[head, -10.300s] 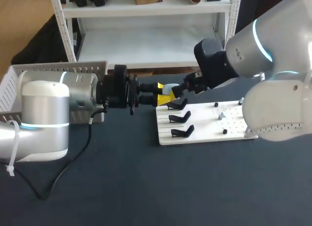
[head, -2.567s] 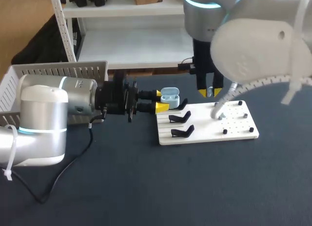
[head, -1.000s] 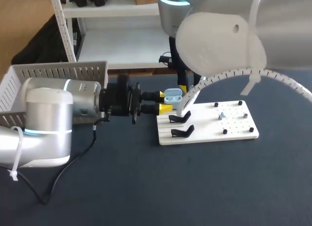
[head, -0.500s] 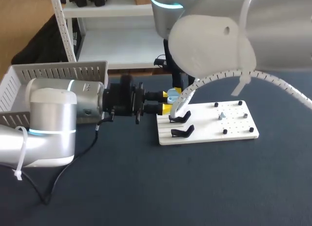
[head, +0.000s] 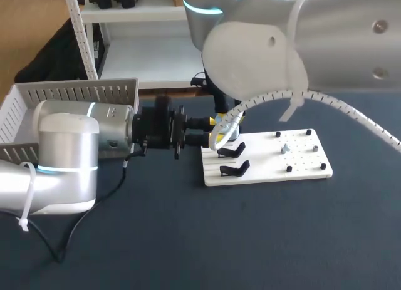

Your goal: Pick up each earbud case from the left stands, insert the matching earbuds, close the lid, and place the case in the box.

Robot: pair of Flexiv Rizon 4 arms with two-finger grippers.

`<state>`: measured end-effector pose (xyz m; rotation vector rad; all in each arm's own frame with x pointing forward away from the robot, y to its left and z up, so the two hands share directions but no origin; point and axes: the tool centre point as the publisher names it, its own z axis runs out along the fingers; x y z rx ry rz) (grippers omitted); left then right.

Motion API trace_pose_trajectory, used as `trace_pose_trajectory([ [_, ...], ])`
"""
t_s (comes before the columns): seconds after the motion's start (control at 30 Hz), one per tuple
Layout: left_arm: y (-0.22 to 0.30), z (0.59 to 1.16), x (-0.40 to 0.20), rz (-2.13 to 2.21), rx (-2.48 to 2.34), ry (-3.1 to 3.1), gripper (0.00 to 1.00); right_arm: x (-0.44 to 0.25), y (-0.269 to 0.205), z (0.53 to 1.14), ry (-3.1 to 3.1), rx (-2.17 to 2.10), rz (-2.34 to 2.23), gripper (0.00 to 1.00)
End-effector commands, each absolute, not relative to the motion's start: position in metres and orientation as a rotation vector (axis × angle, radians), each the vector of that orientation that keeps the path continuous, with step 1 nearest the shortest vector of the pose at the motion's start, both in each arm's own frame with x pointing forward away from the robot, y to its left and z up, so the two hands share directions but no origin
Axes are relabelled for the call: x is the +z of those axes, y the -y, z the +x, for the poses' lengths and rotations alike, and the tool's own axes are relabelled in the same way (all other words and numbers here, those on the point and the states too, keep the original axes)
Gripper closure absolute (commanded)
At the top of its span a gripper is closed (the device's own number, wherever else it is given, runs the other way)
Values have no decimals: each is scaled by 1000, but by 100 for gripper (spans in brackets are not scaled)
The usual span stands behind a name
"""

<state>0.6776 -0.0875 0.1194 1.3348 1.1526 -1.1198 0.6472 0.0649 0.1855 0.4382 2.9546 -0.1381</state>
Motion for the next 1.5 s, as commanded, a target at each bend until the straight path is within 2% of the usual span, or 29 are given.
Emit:
trace_pose_trajectory([
  [0.03, 88, 678, 118, 1332, -1117, -1151, 100, 184, -67, 649, -2961, -143, 440, 100],
  [1.5, 88, 678, 118, 1332, -1117, -1151, 100, 167, -67, 663, -2981, -158, 471, 100],
])
